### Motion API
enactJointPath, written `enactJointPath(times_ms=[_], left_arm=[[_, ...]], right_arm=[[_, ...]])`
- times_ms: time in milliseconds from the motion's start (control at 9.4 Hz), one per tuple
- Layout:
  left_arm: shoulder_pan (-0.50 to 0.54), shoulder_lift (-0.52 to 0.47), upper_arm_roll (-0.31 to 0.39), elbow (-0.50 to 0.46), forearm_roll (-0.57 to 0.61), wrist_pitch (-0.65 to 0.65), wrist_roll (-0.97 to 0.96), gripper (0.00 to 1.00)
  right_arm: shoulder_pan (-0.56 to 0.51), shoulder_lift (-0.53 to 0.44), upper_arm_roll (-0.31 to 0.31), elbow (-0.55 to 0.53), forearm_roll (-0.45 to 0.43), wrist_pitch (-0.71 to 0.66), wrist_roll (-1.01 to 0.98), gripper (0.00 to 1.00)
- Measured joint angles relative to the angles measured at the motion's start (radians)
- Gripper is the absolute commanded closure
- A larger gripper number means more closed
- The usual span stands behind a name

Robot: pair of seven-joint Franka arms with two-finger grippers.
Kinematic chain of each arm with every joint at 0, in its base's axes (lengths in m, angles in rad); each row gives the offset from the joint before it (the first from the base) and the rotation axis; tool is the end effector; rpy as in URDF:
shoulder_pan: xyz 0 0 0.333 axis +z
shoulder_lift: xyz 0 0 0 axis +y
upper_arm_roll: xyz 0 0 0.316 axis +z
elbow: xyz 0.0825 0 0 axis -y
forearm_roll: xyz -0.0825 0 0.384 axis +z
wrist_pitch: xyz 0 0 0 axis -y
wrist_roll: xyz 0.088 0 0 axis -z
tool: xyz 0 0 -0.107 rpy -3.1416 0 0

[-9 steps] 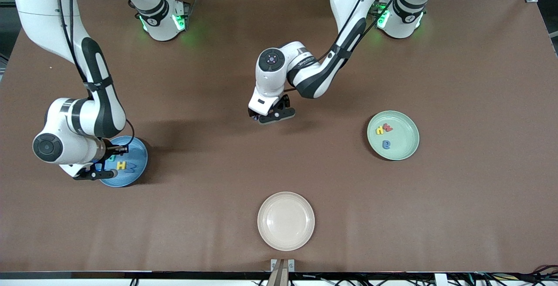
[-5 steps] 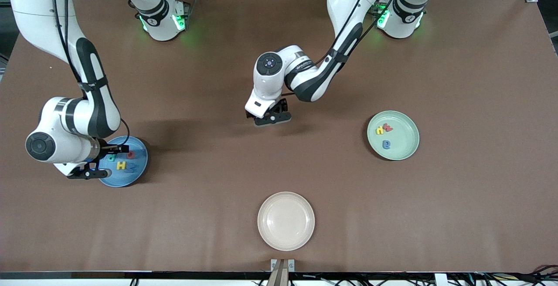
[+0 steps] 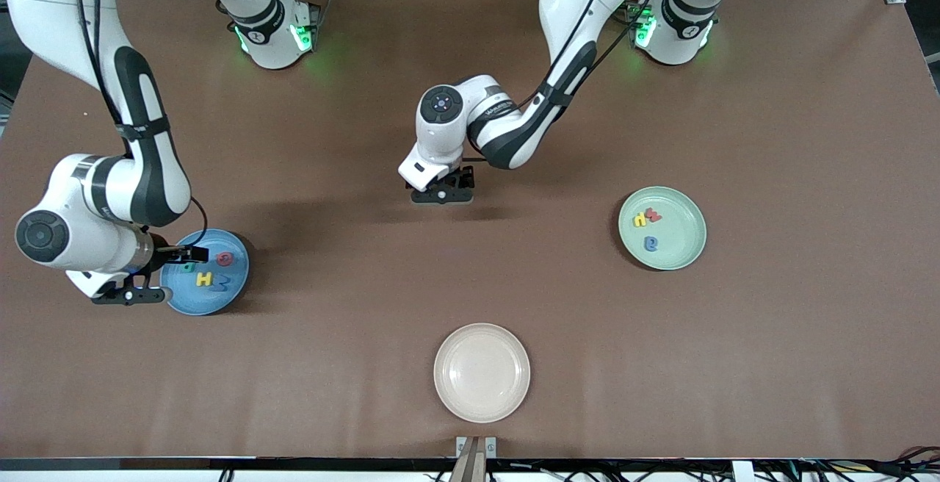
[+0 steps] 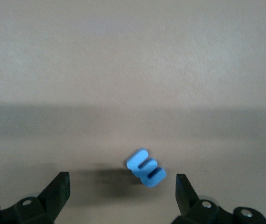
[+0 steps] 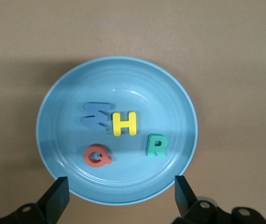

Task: Sort uppercase to blue plate, lowercase to green plate
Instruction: 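Grasp the blue E with the left gripper while the right gripper withdraws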

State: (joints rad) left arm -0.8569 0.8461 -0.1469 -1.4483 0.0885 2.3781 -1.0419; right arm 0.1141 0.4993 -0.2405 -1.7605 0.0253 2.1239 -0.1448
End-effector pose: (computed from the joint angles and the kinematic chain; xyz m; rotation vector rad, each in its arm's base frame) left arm 0.4107 -0.6050 0.1937 3.0389 0.0471 0.0176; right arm 0.6424 -0.0680 0.2806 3.0567 0.0384 -0.2039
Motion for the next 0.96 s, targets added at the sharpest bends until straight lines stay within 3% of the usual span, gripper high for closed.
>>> enactJointPath(times_ms=[426,958], left_arm=[[-0.010,0.042,0.040,0.079,0.002,-0.101,0.008,0.00],[-0.039,0.079,0.054,0.169,0.002,-0.108,0.010,0.00]], right_arm=[[0.000,-0.038,0.001,0.000,0.000,0.000,0.000,0.00],[0.000,-0.038,0.001,0.000,0.000,0.000,0.000,0.00]])
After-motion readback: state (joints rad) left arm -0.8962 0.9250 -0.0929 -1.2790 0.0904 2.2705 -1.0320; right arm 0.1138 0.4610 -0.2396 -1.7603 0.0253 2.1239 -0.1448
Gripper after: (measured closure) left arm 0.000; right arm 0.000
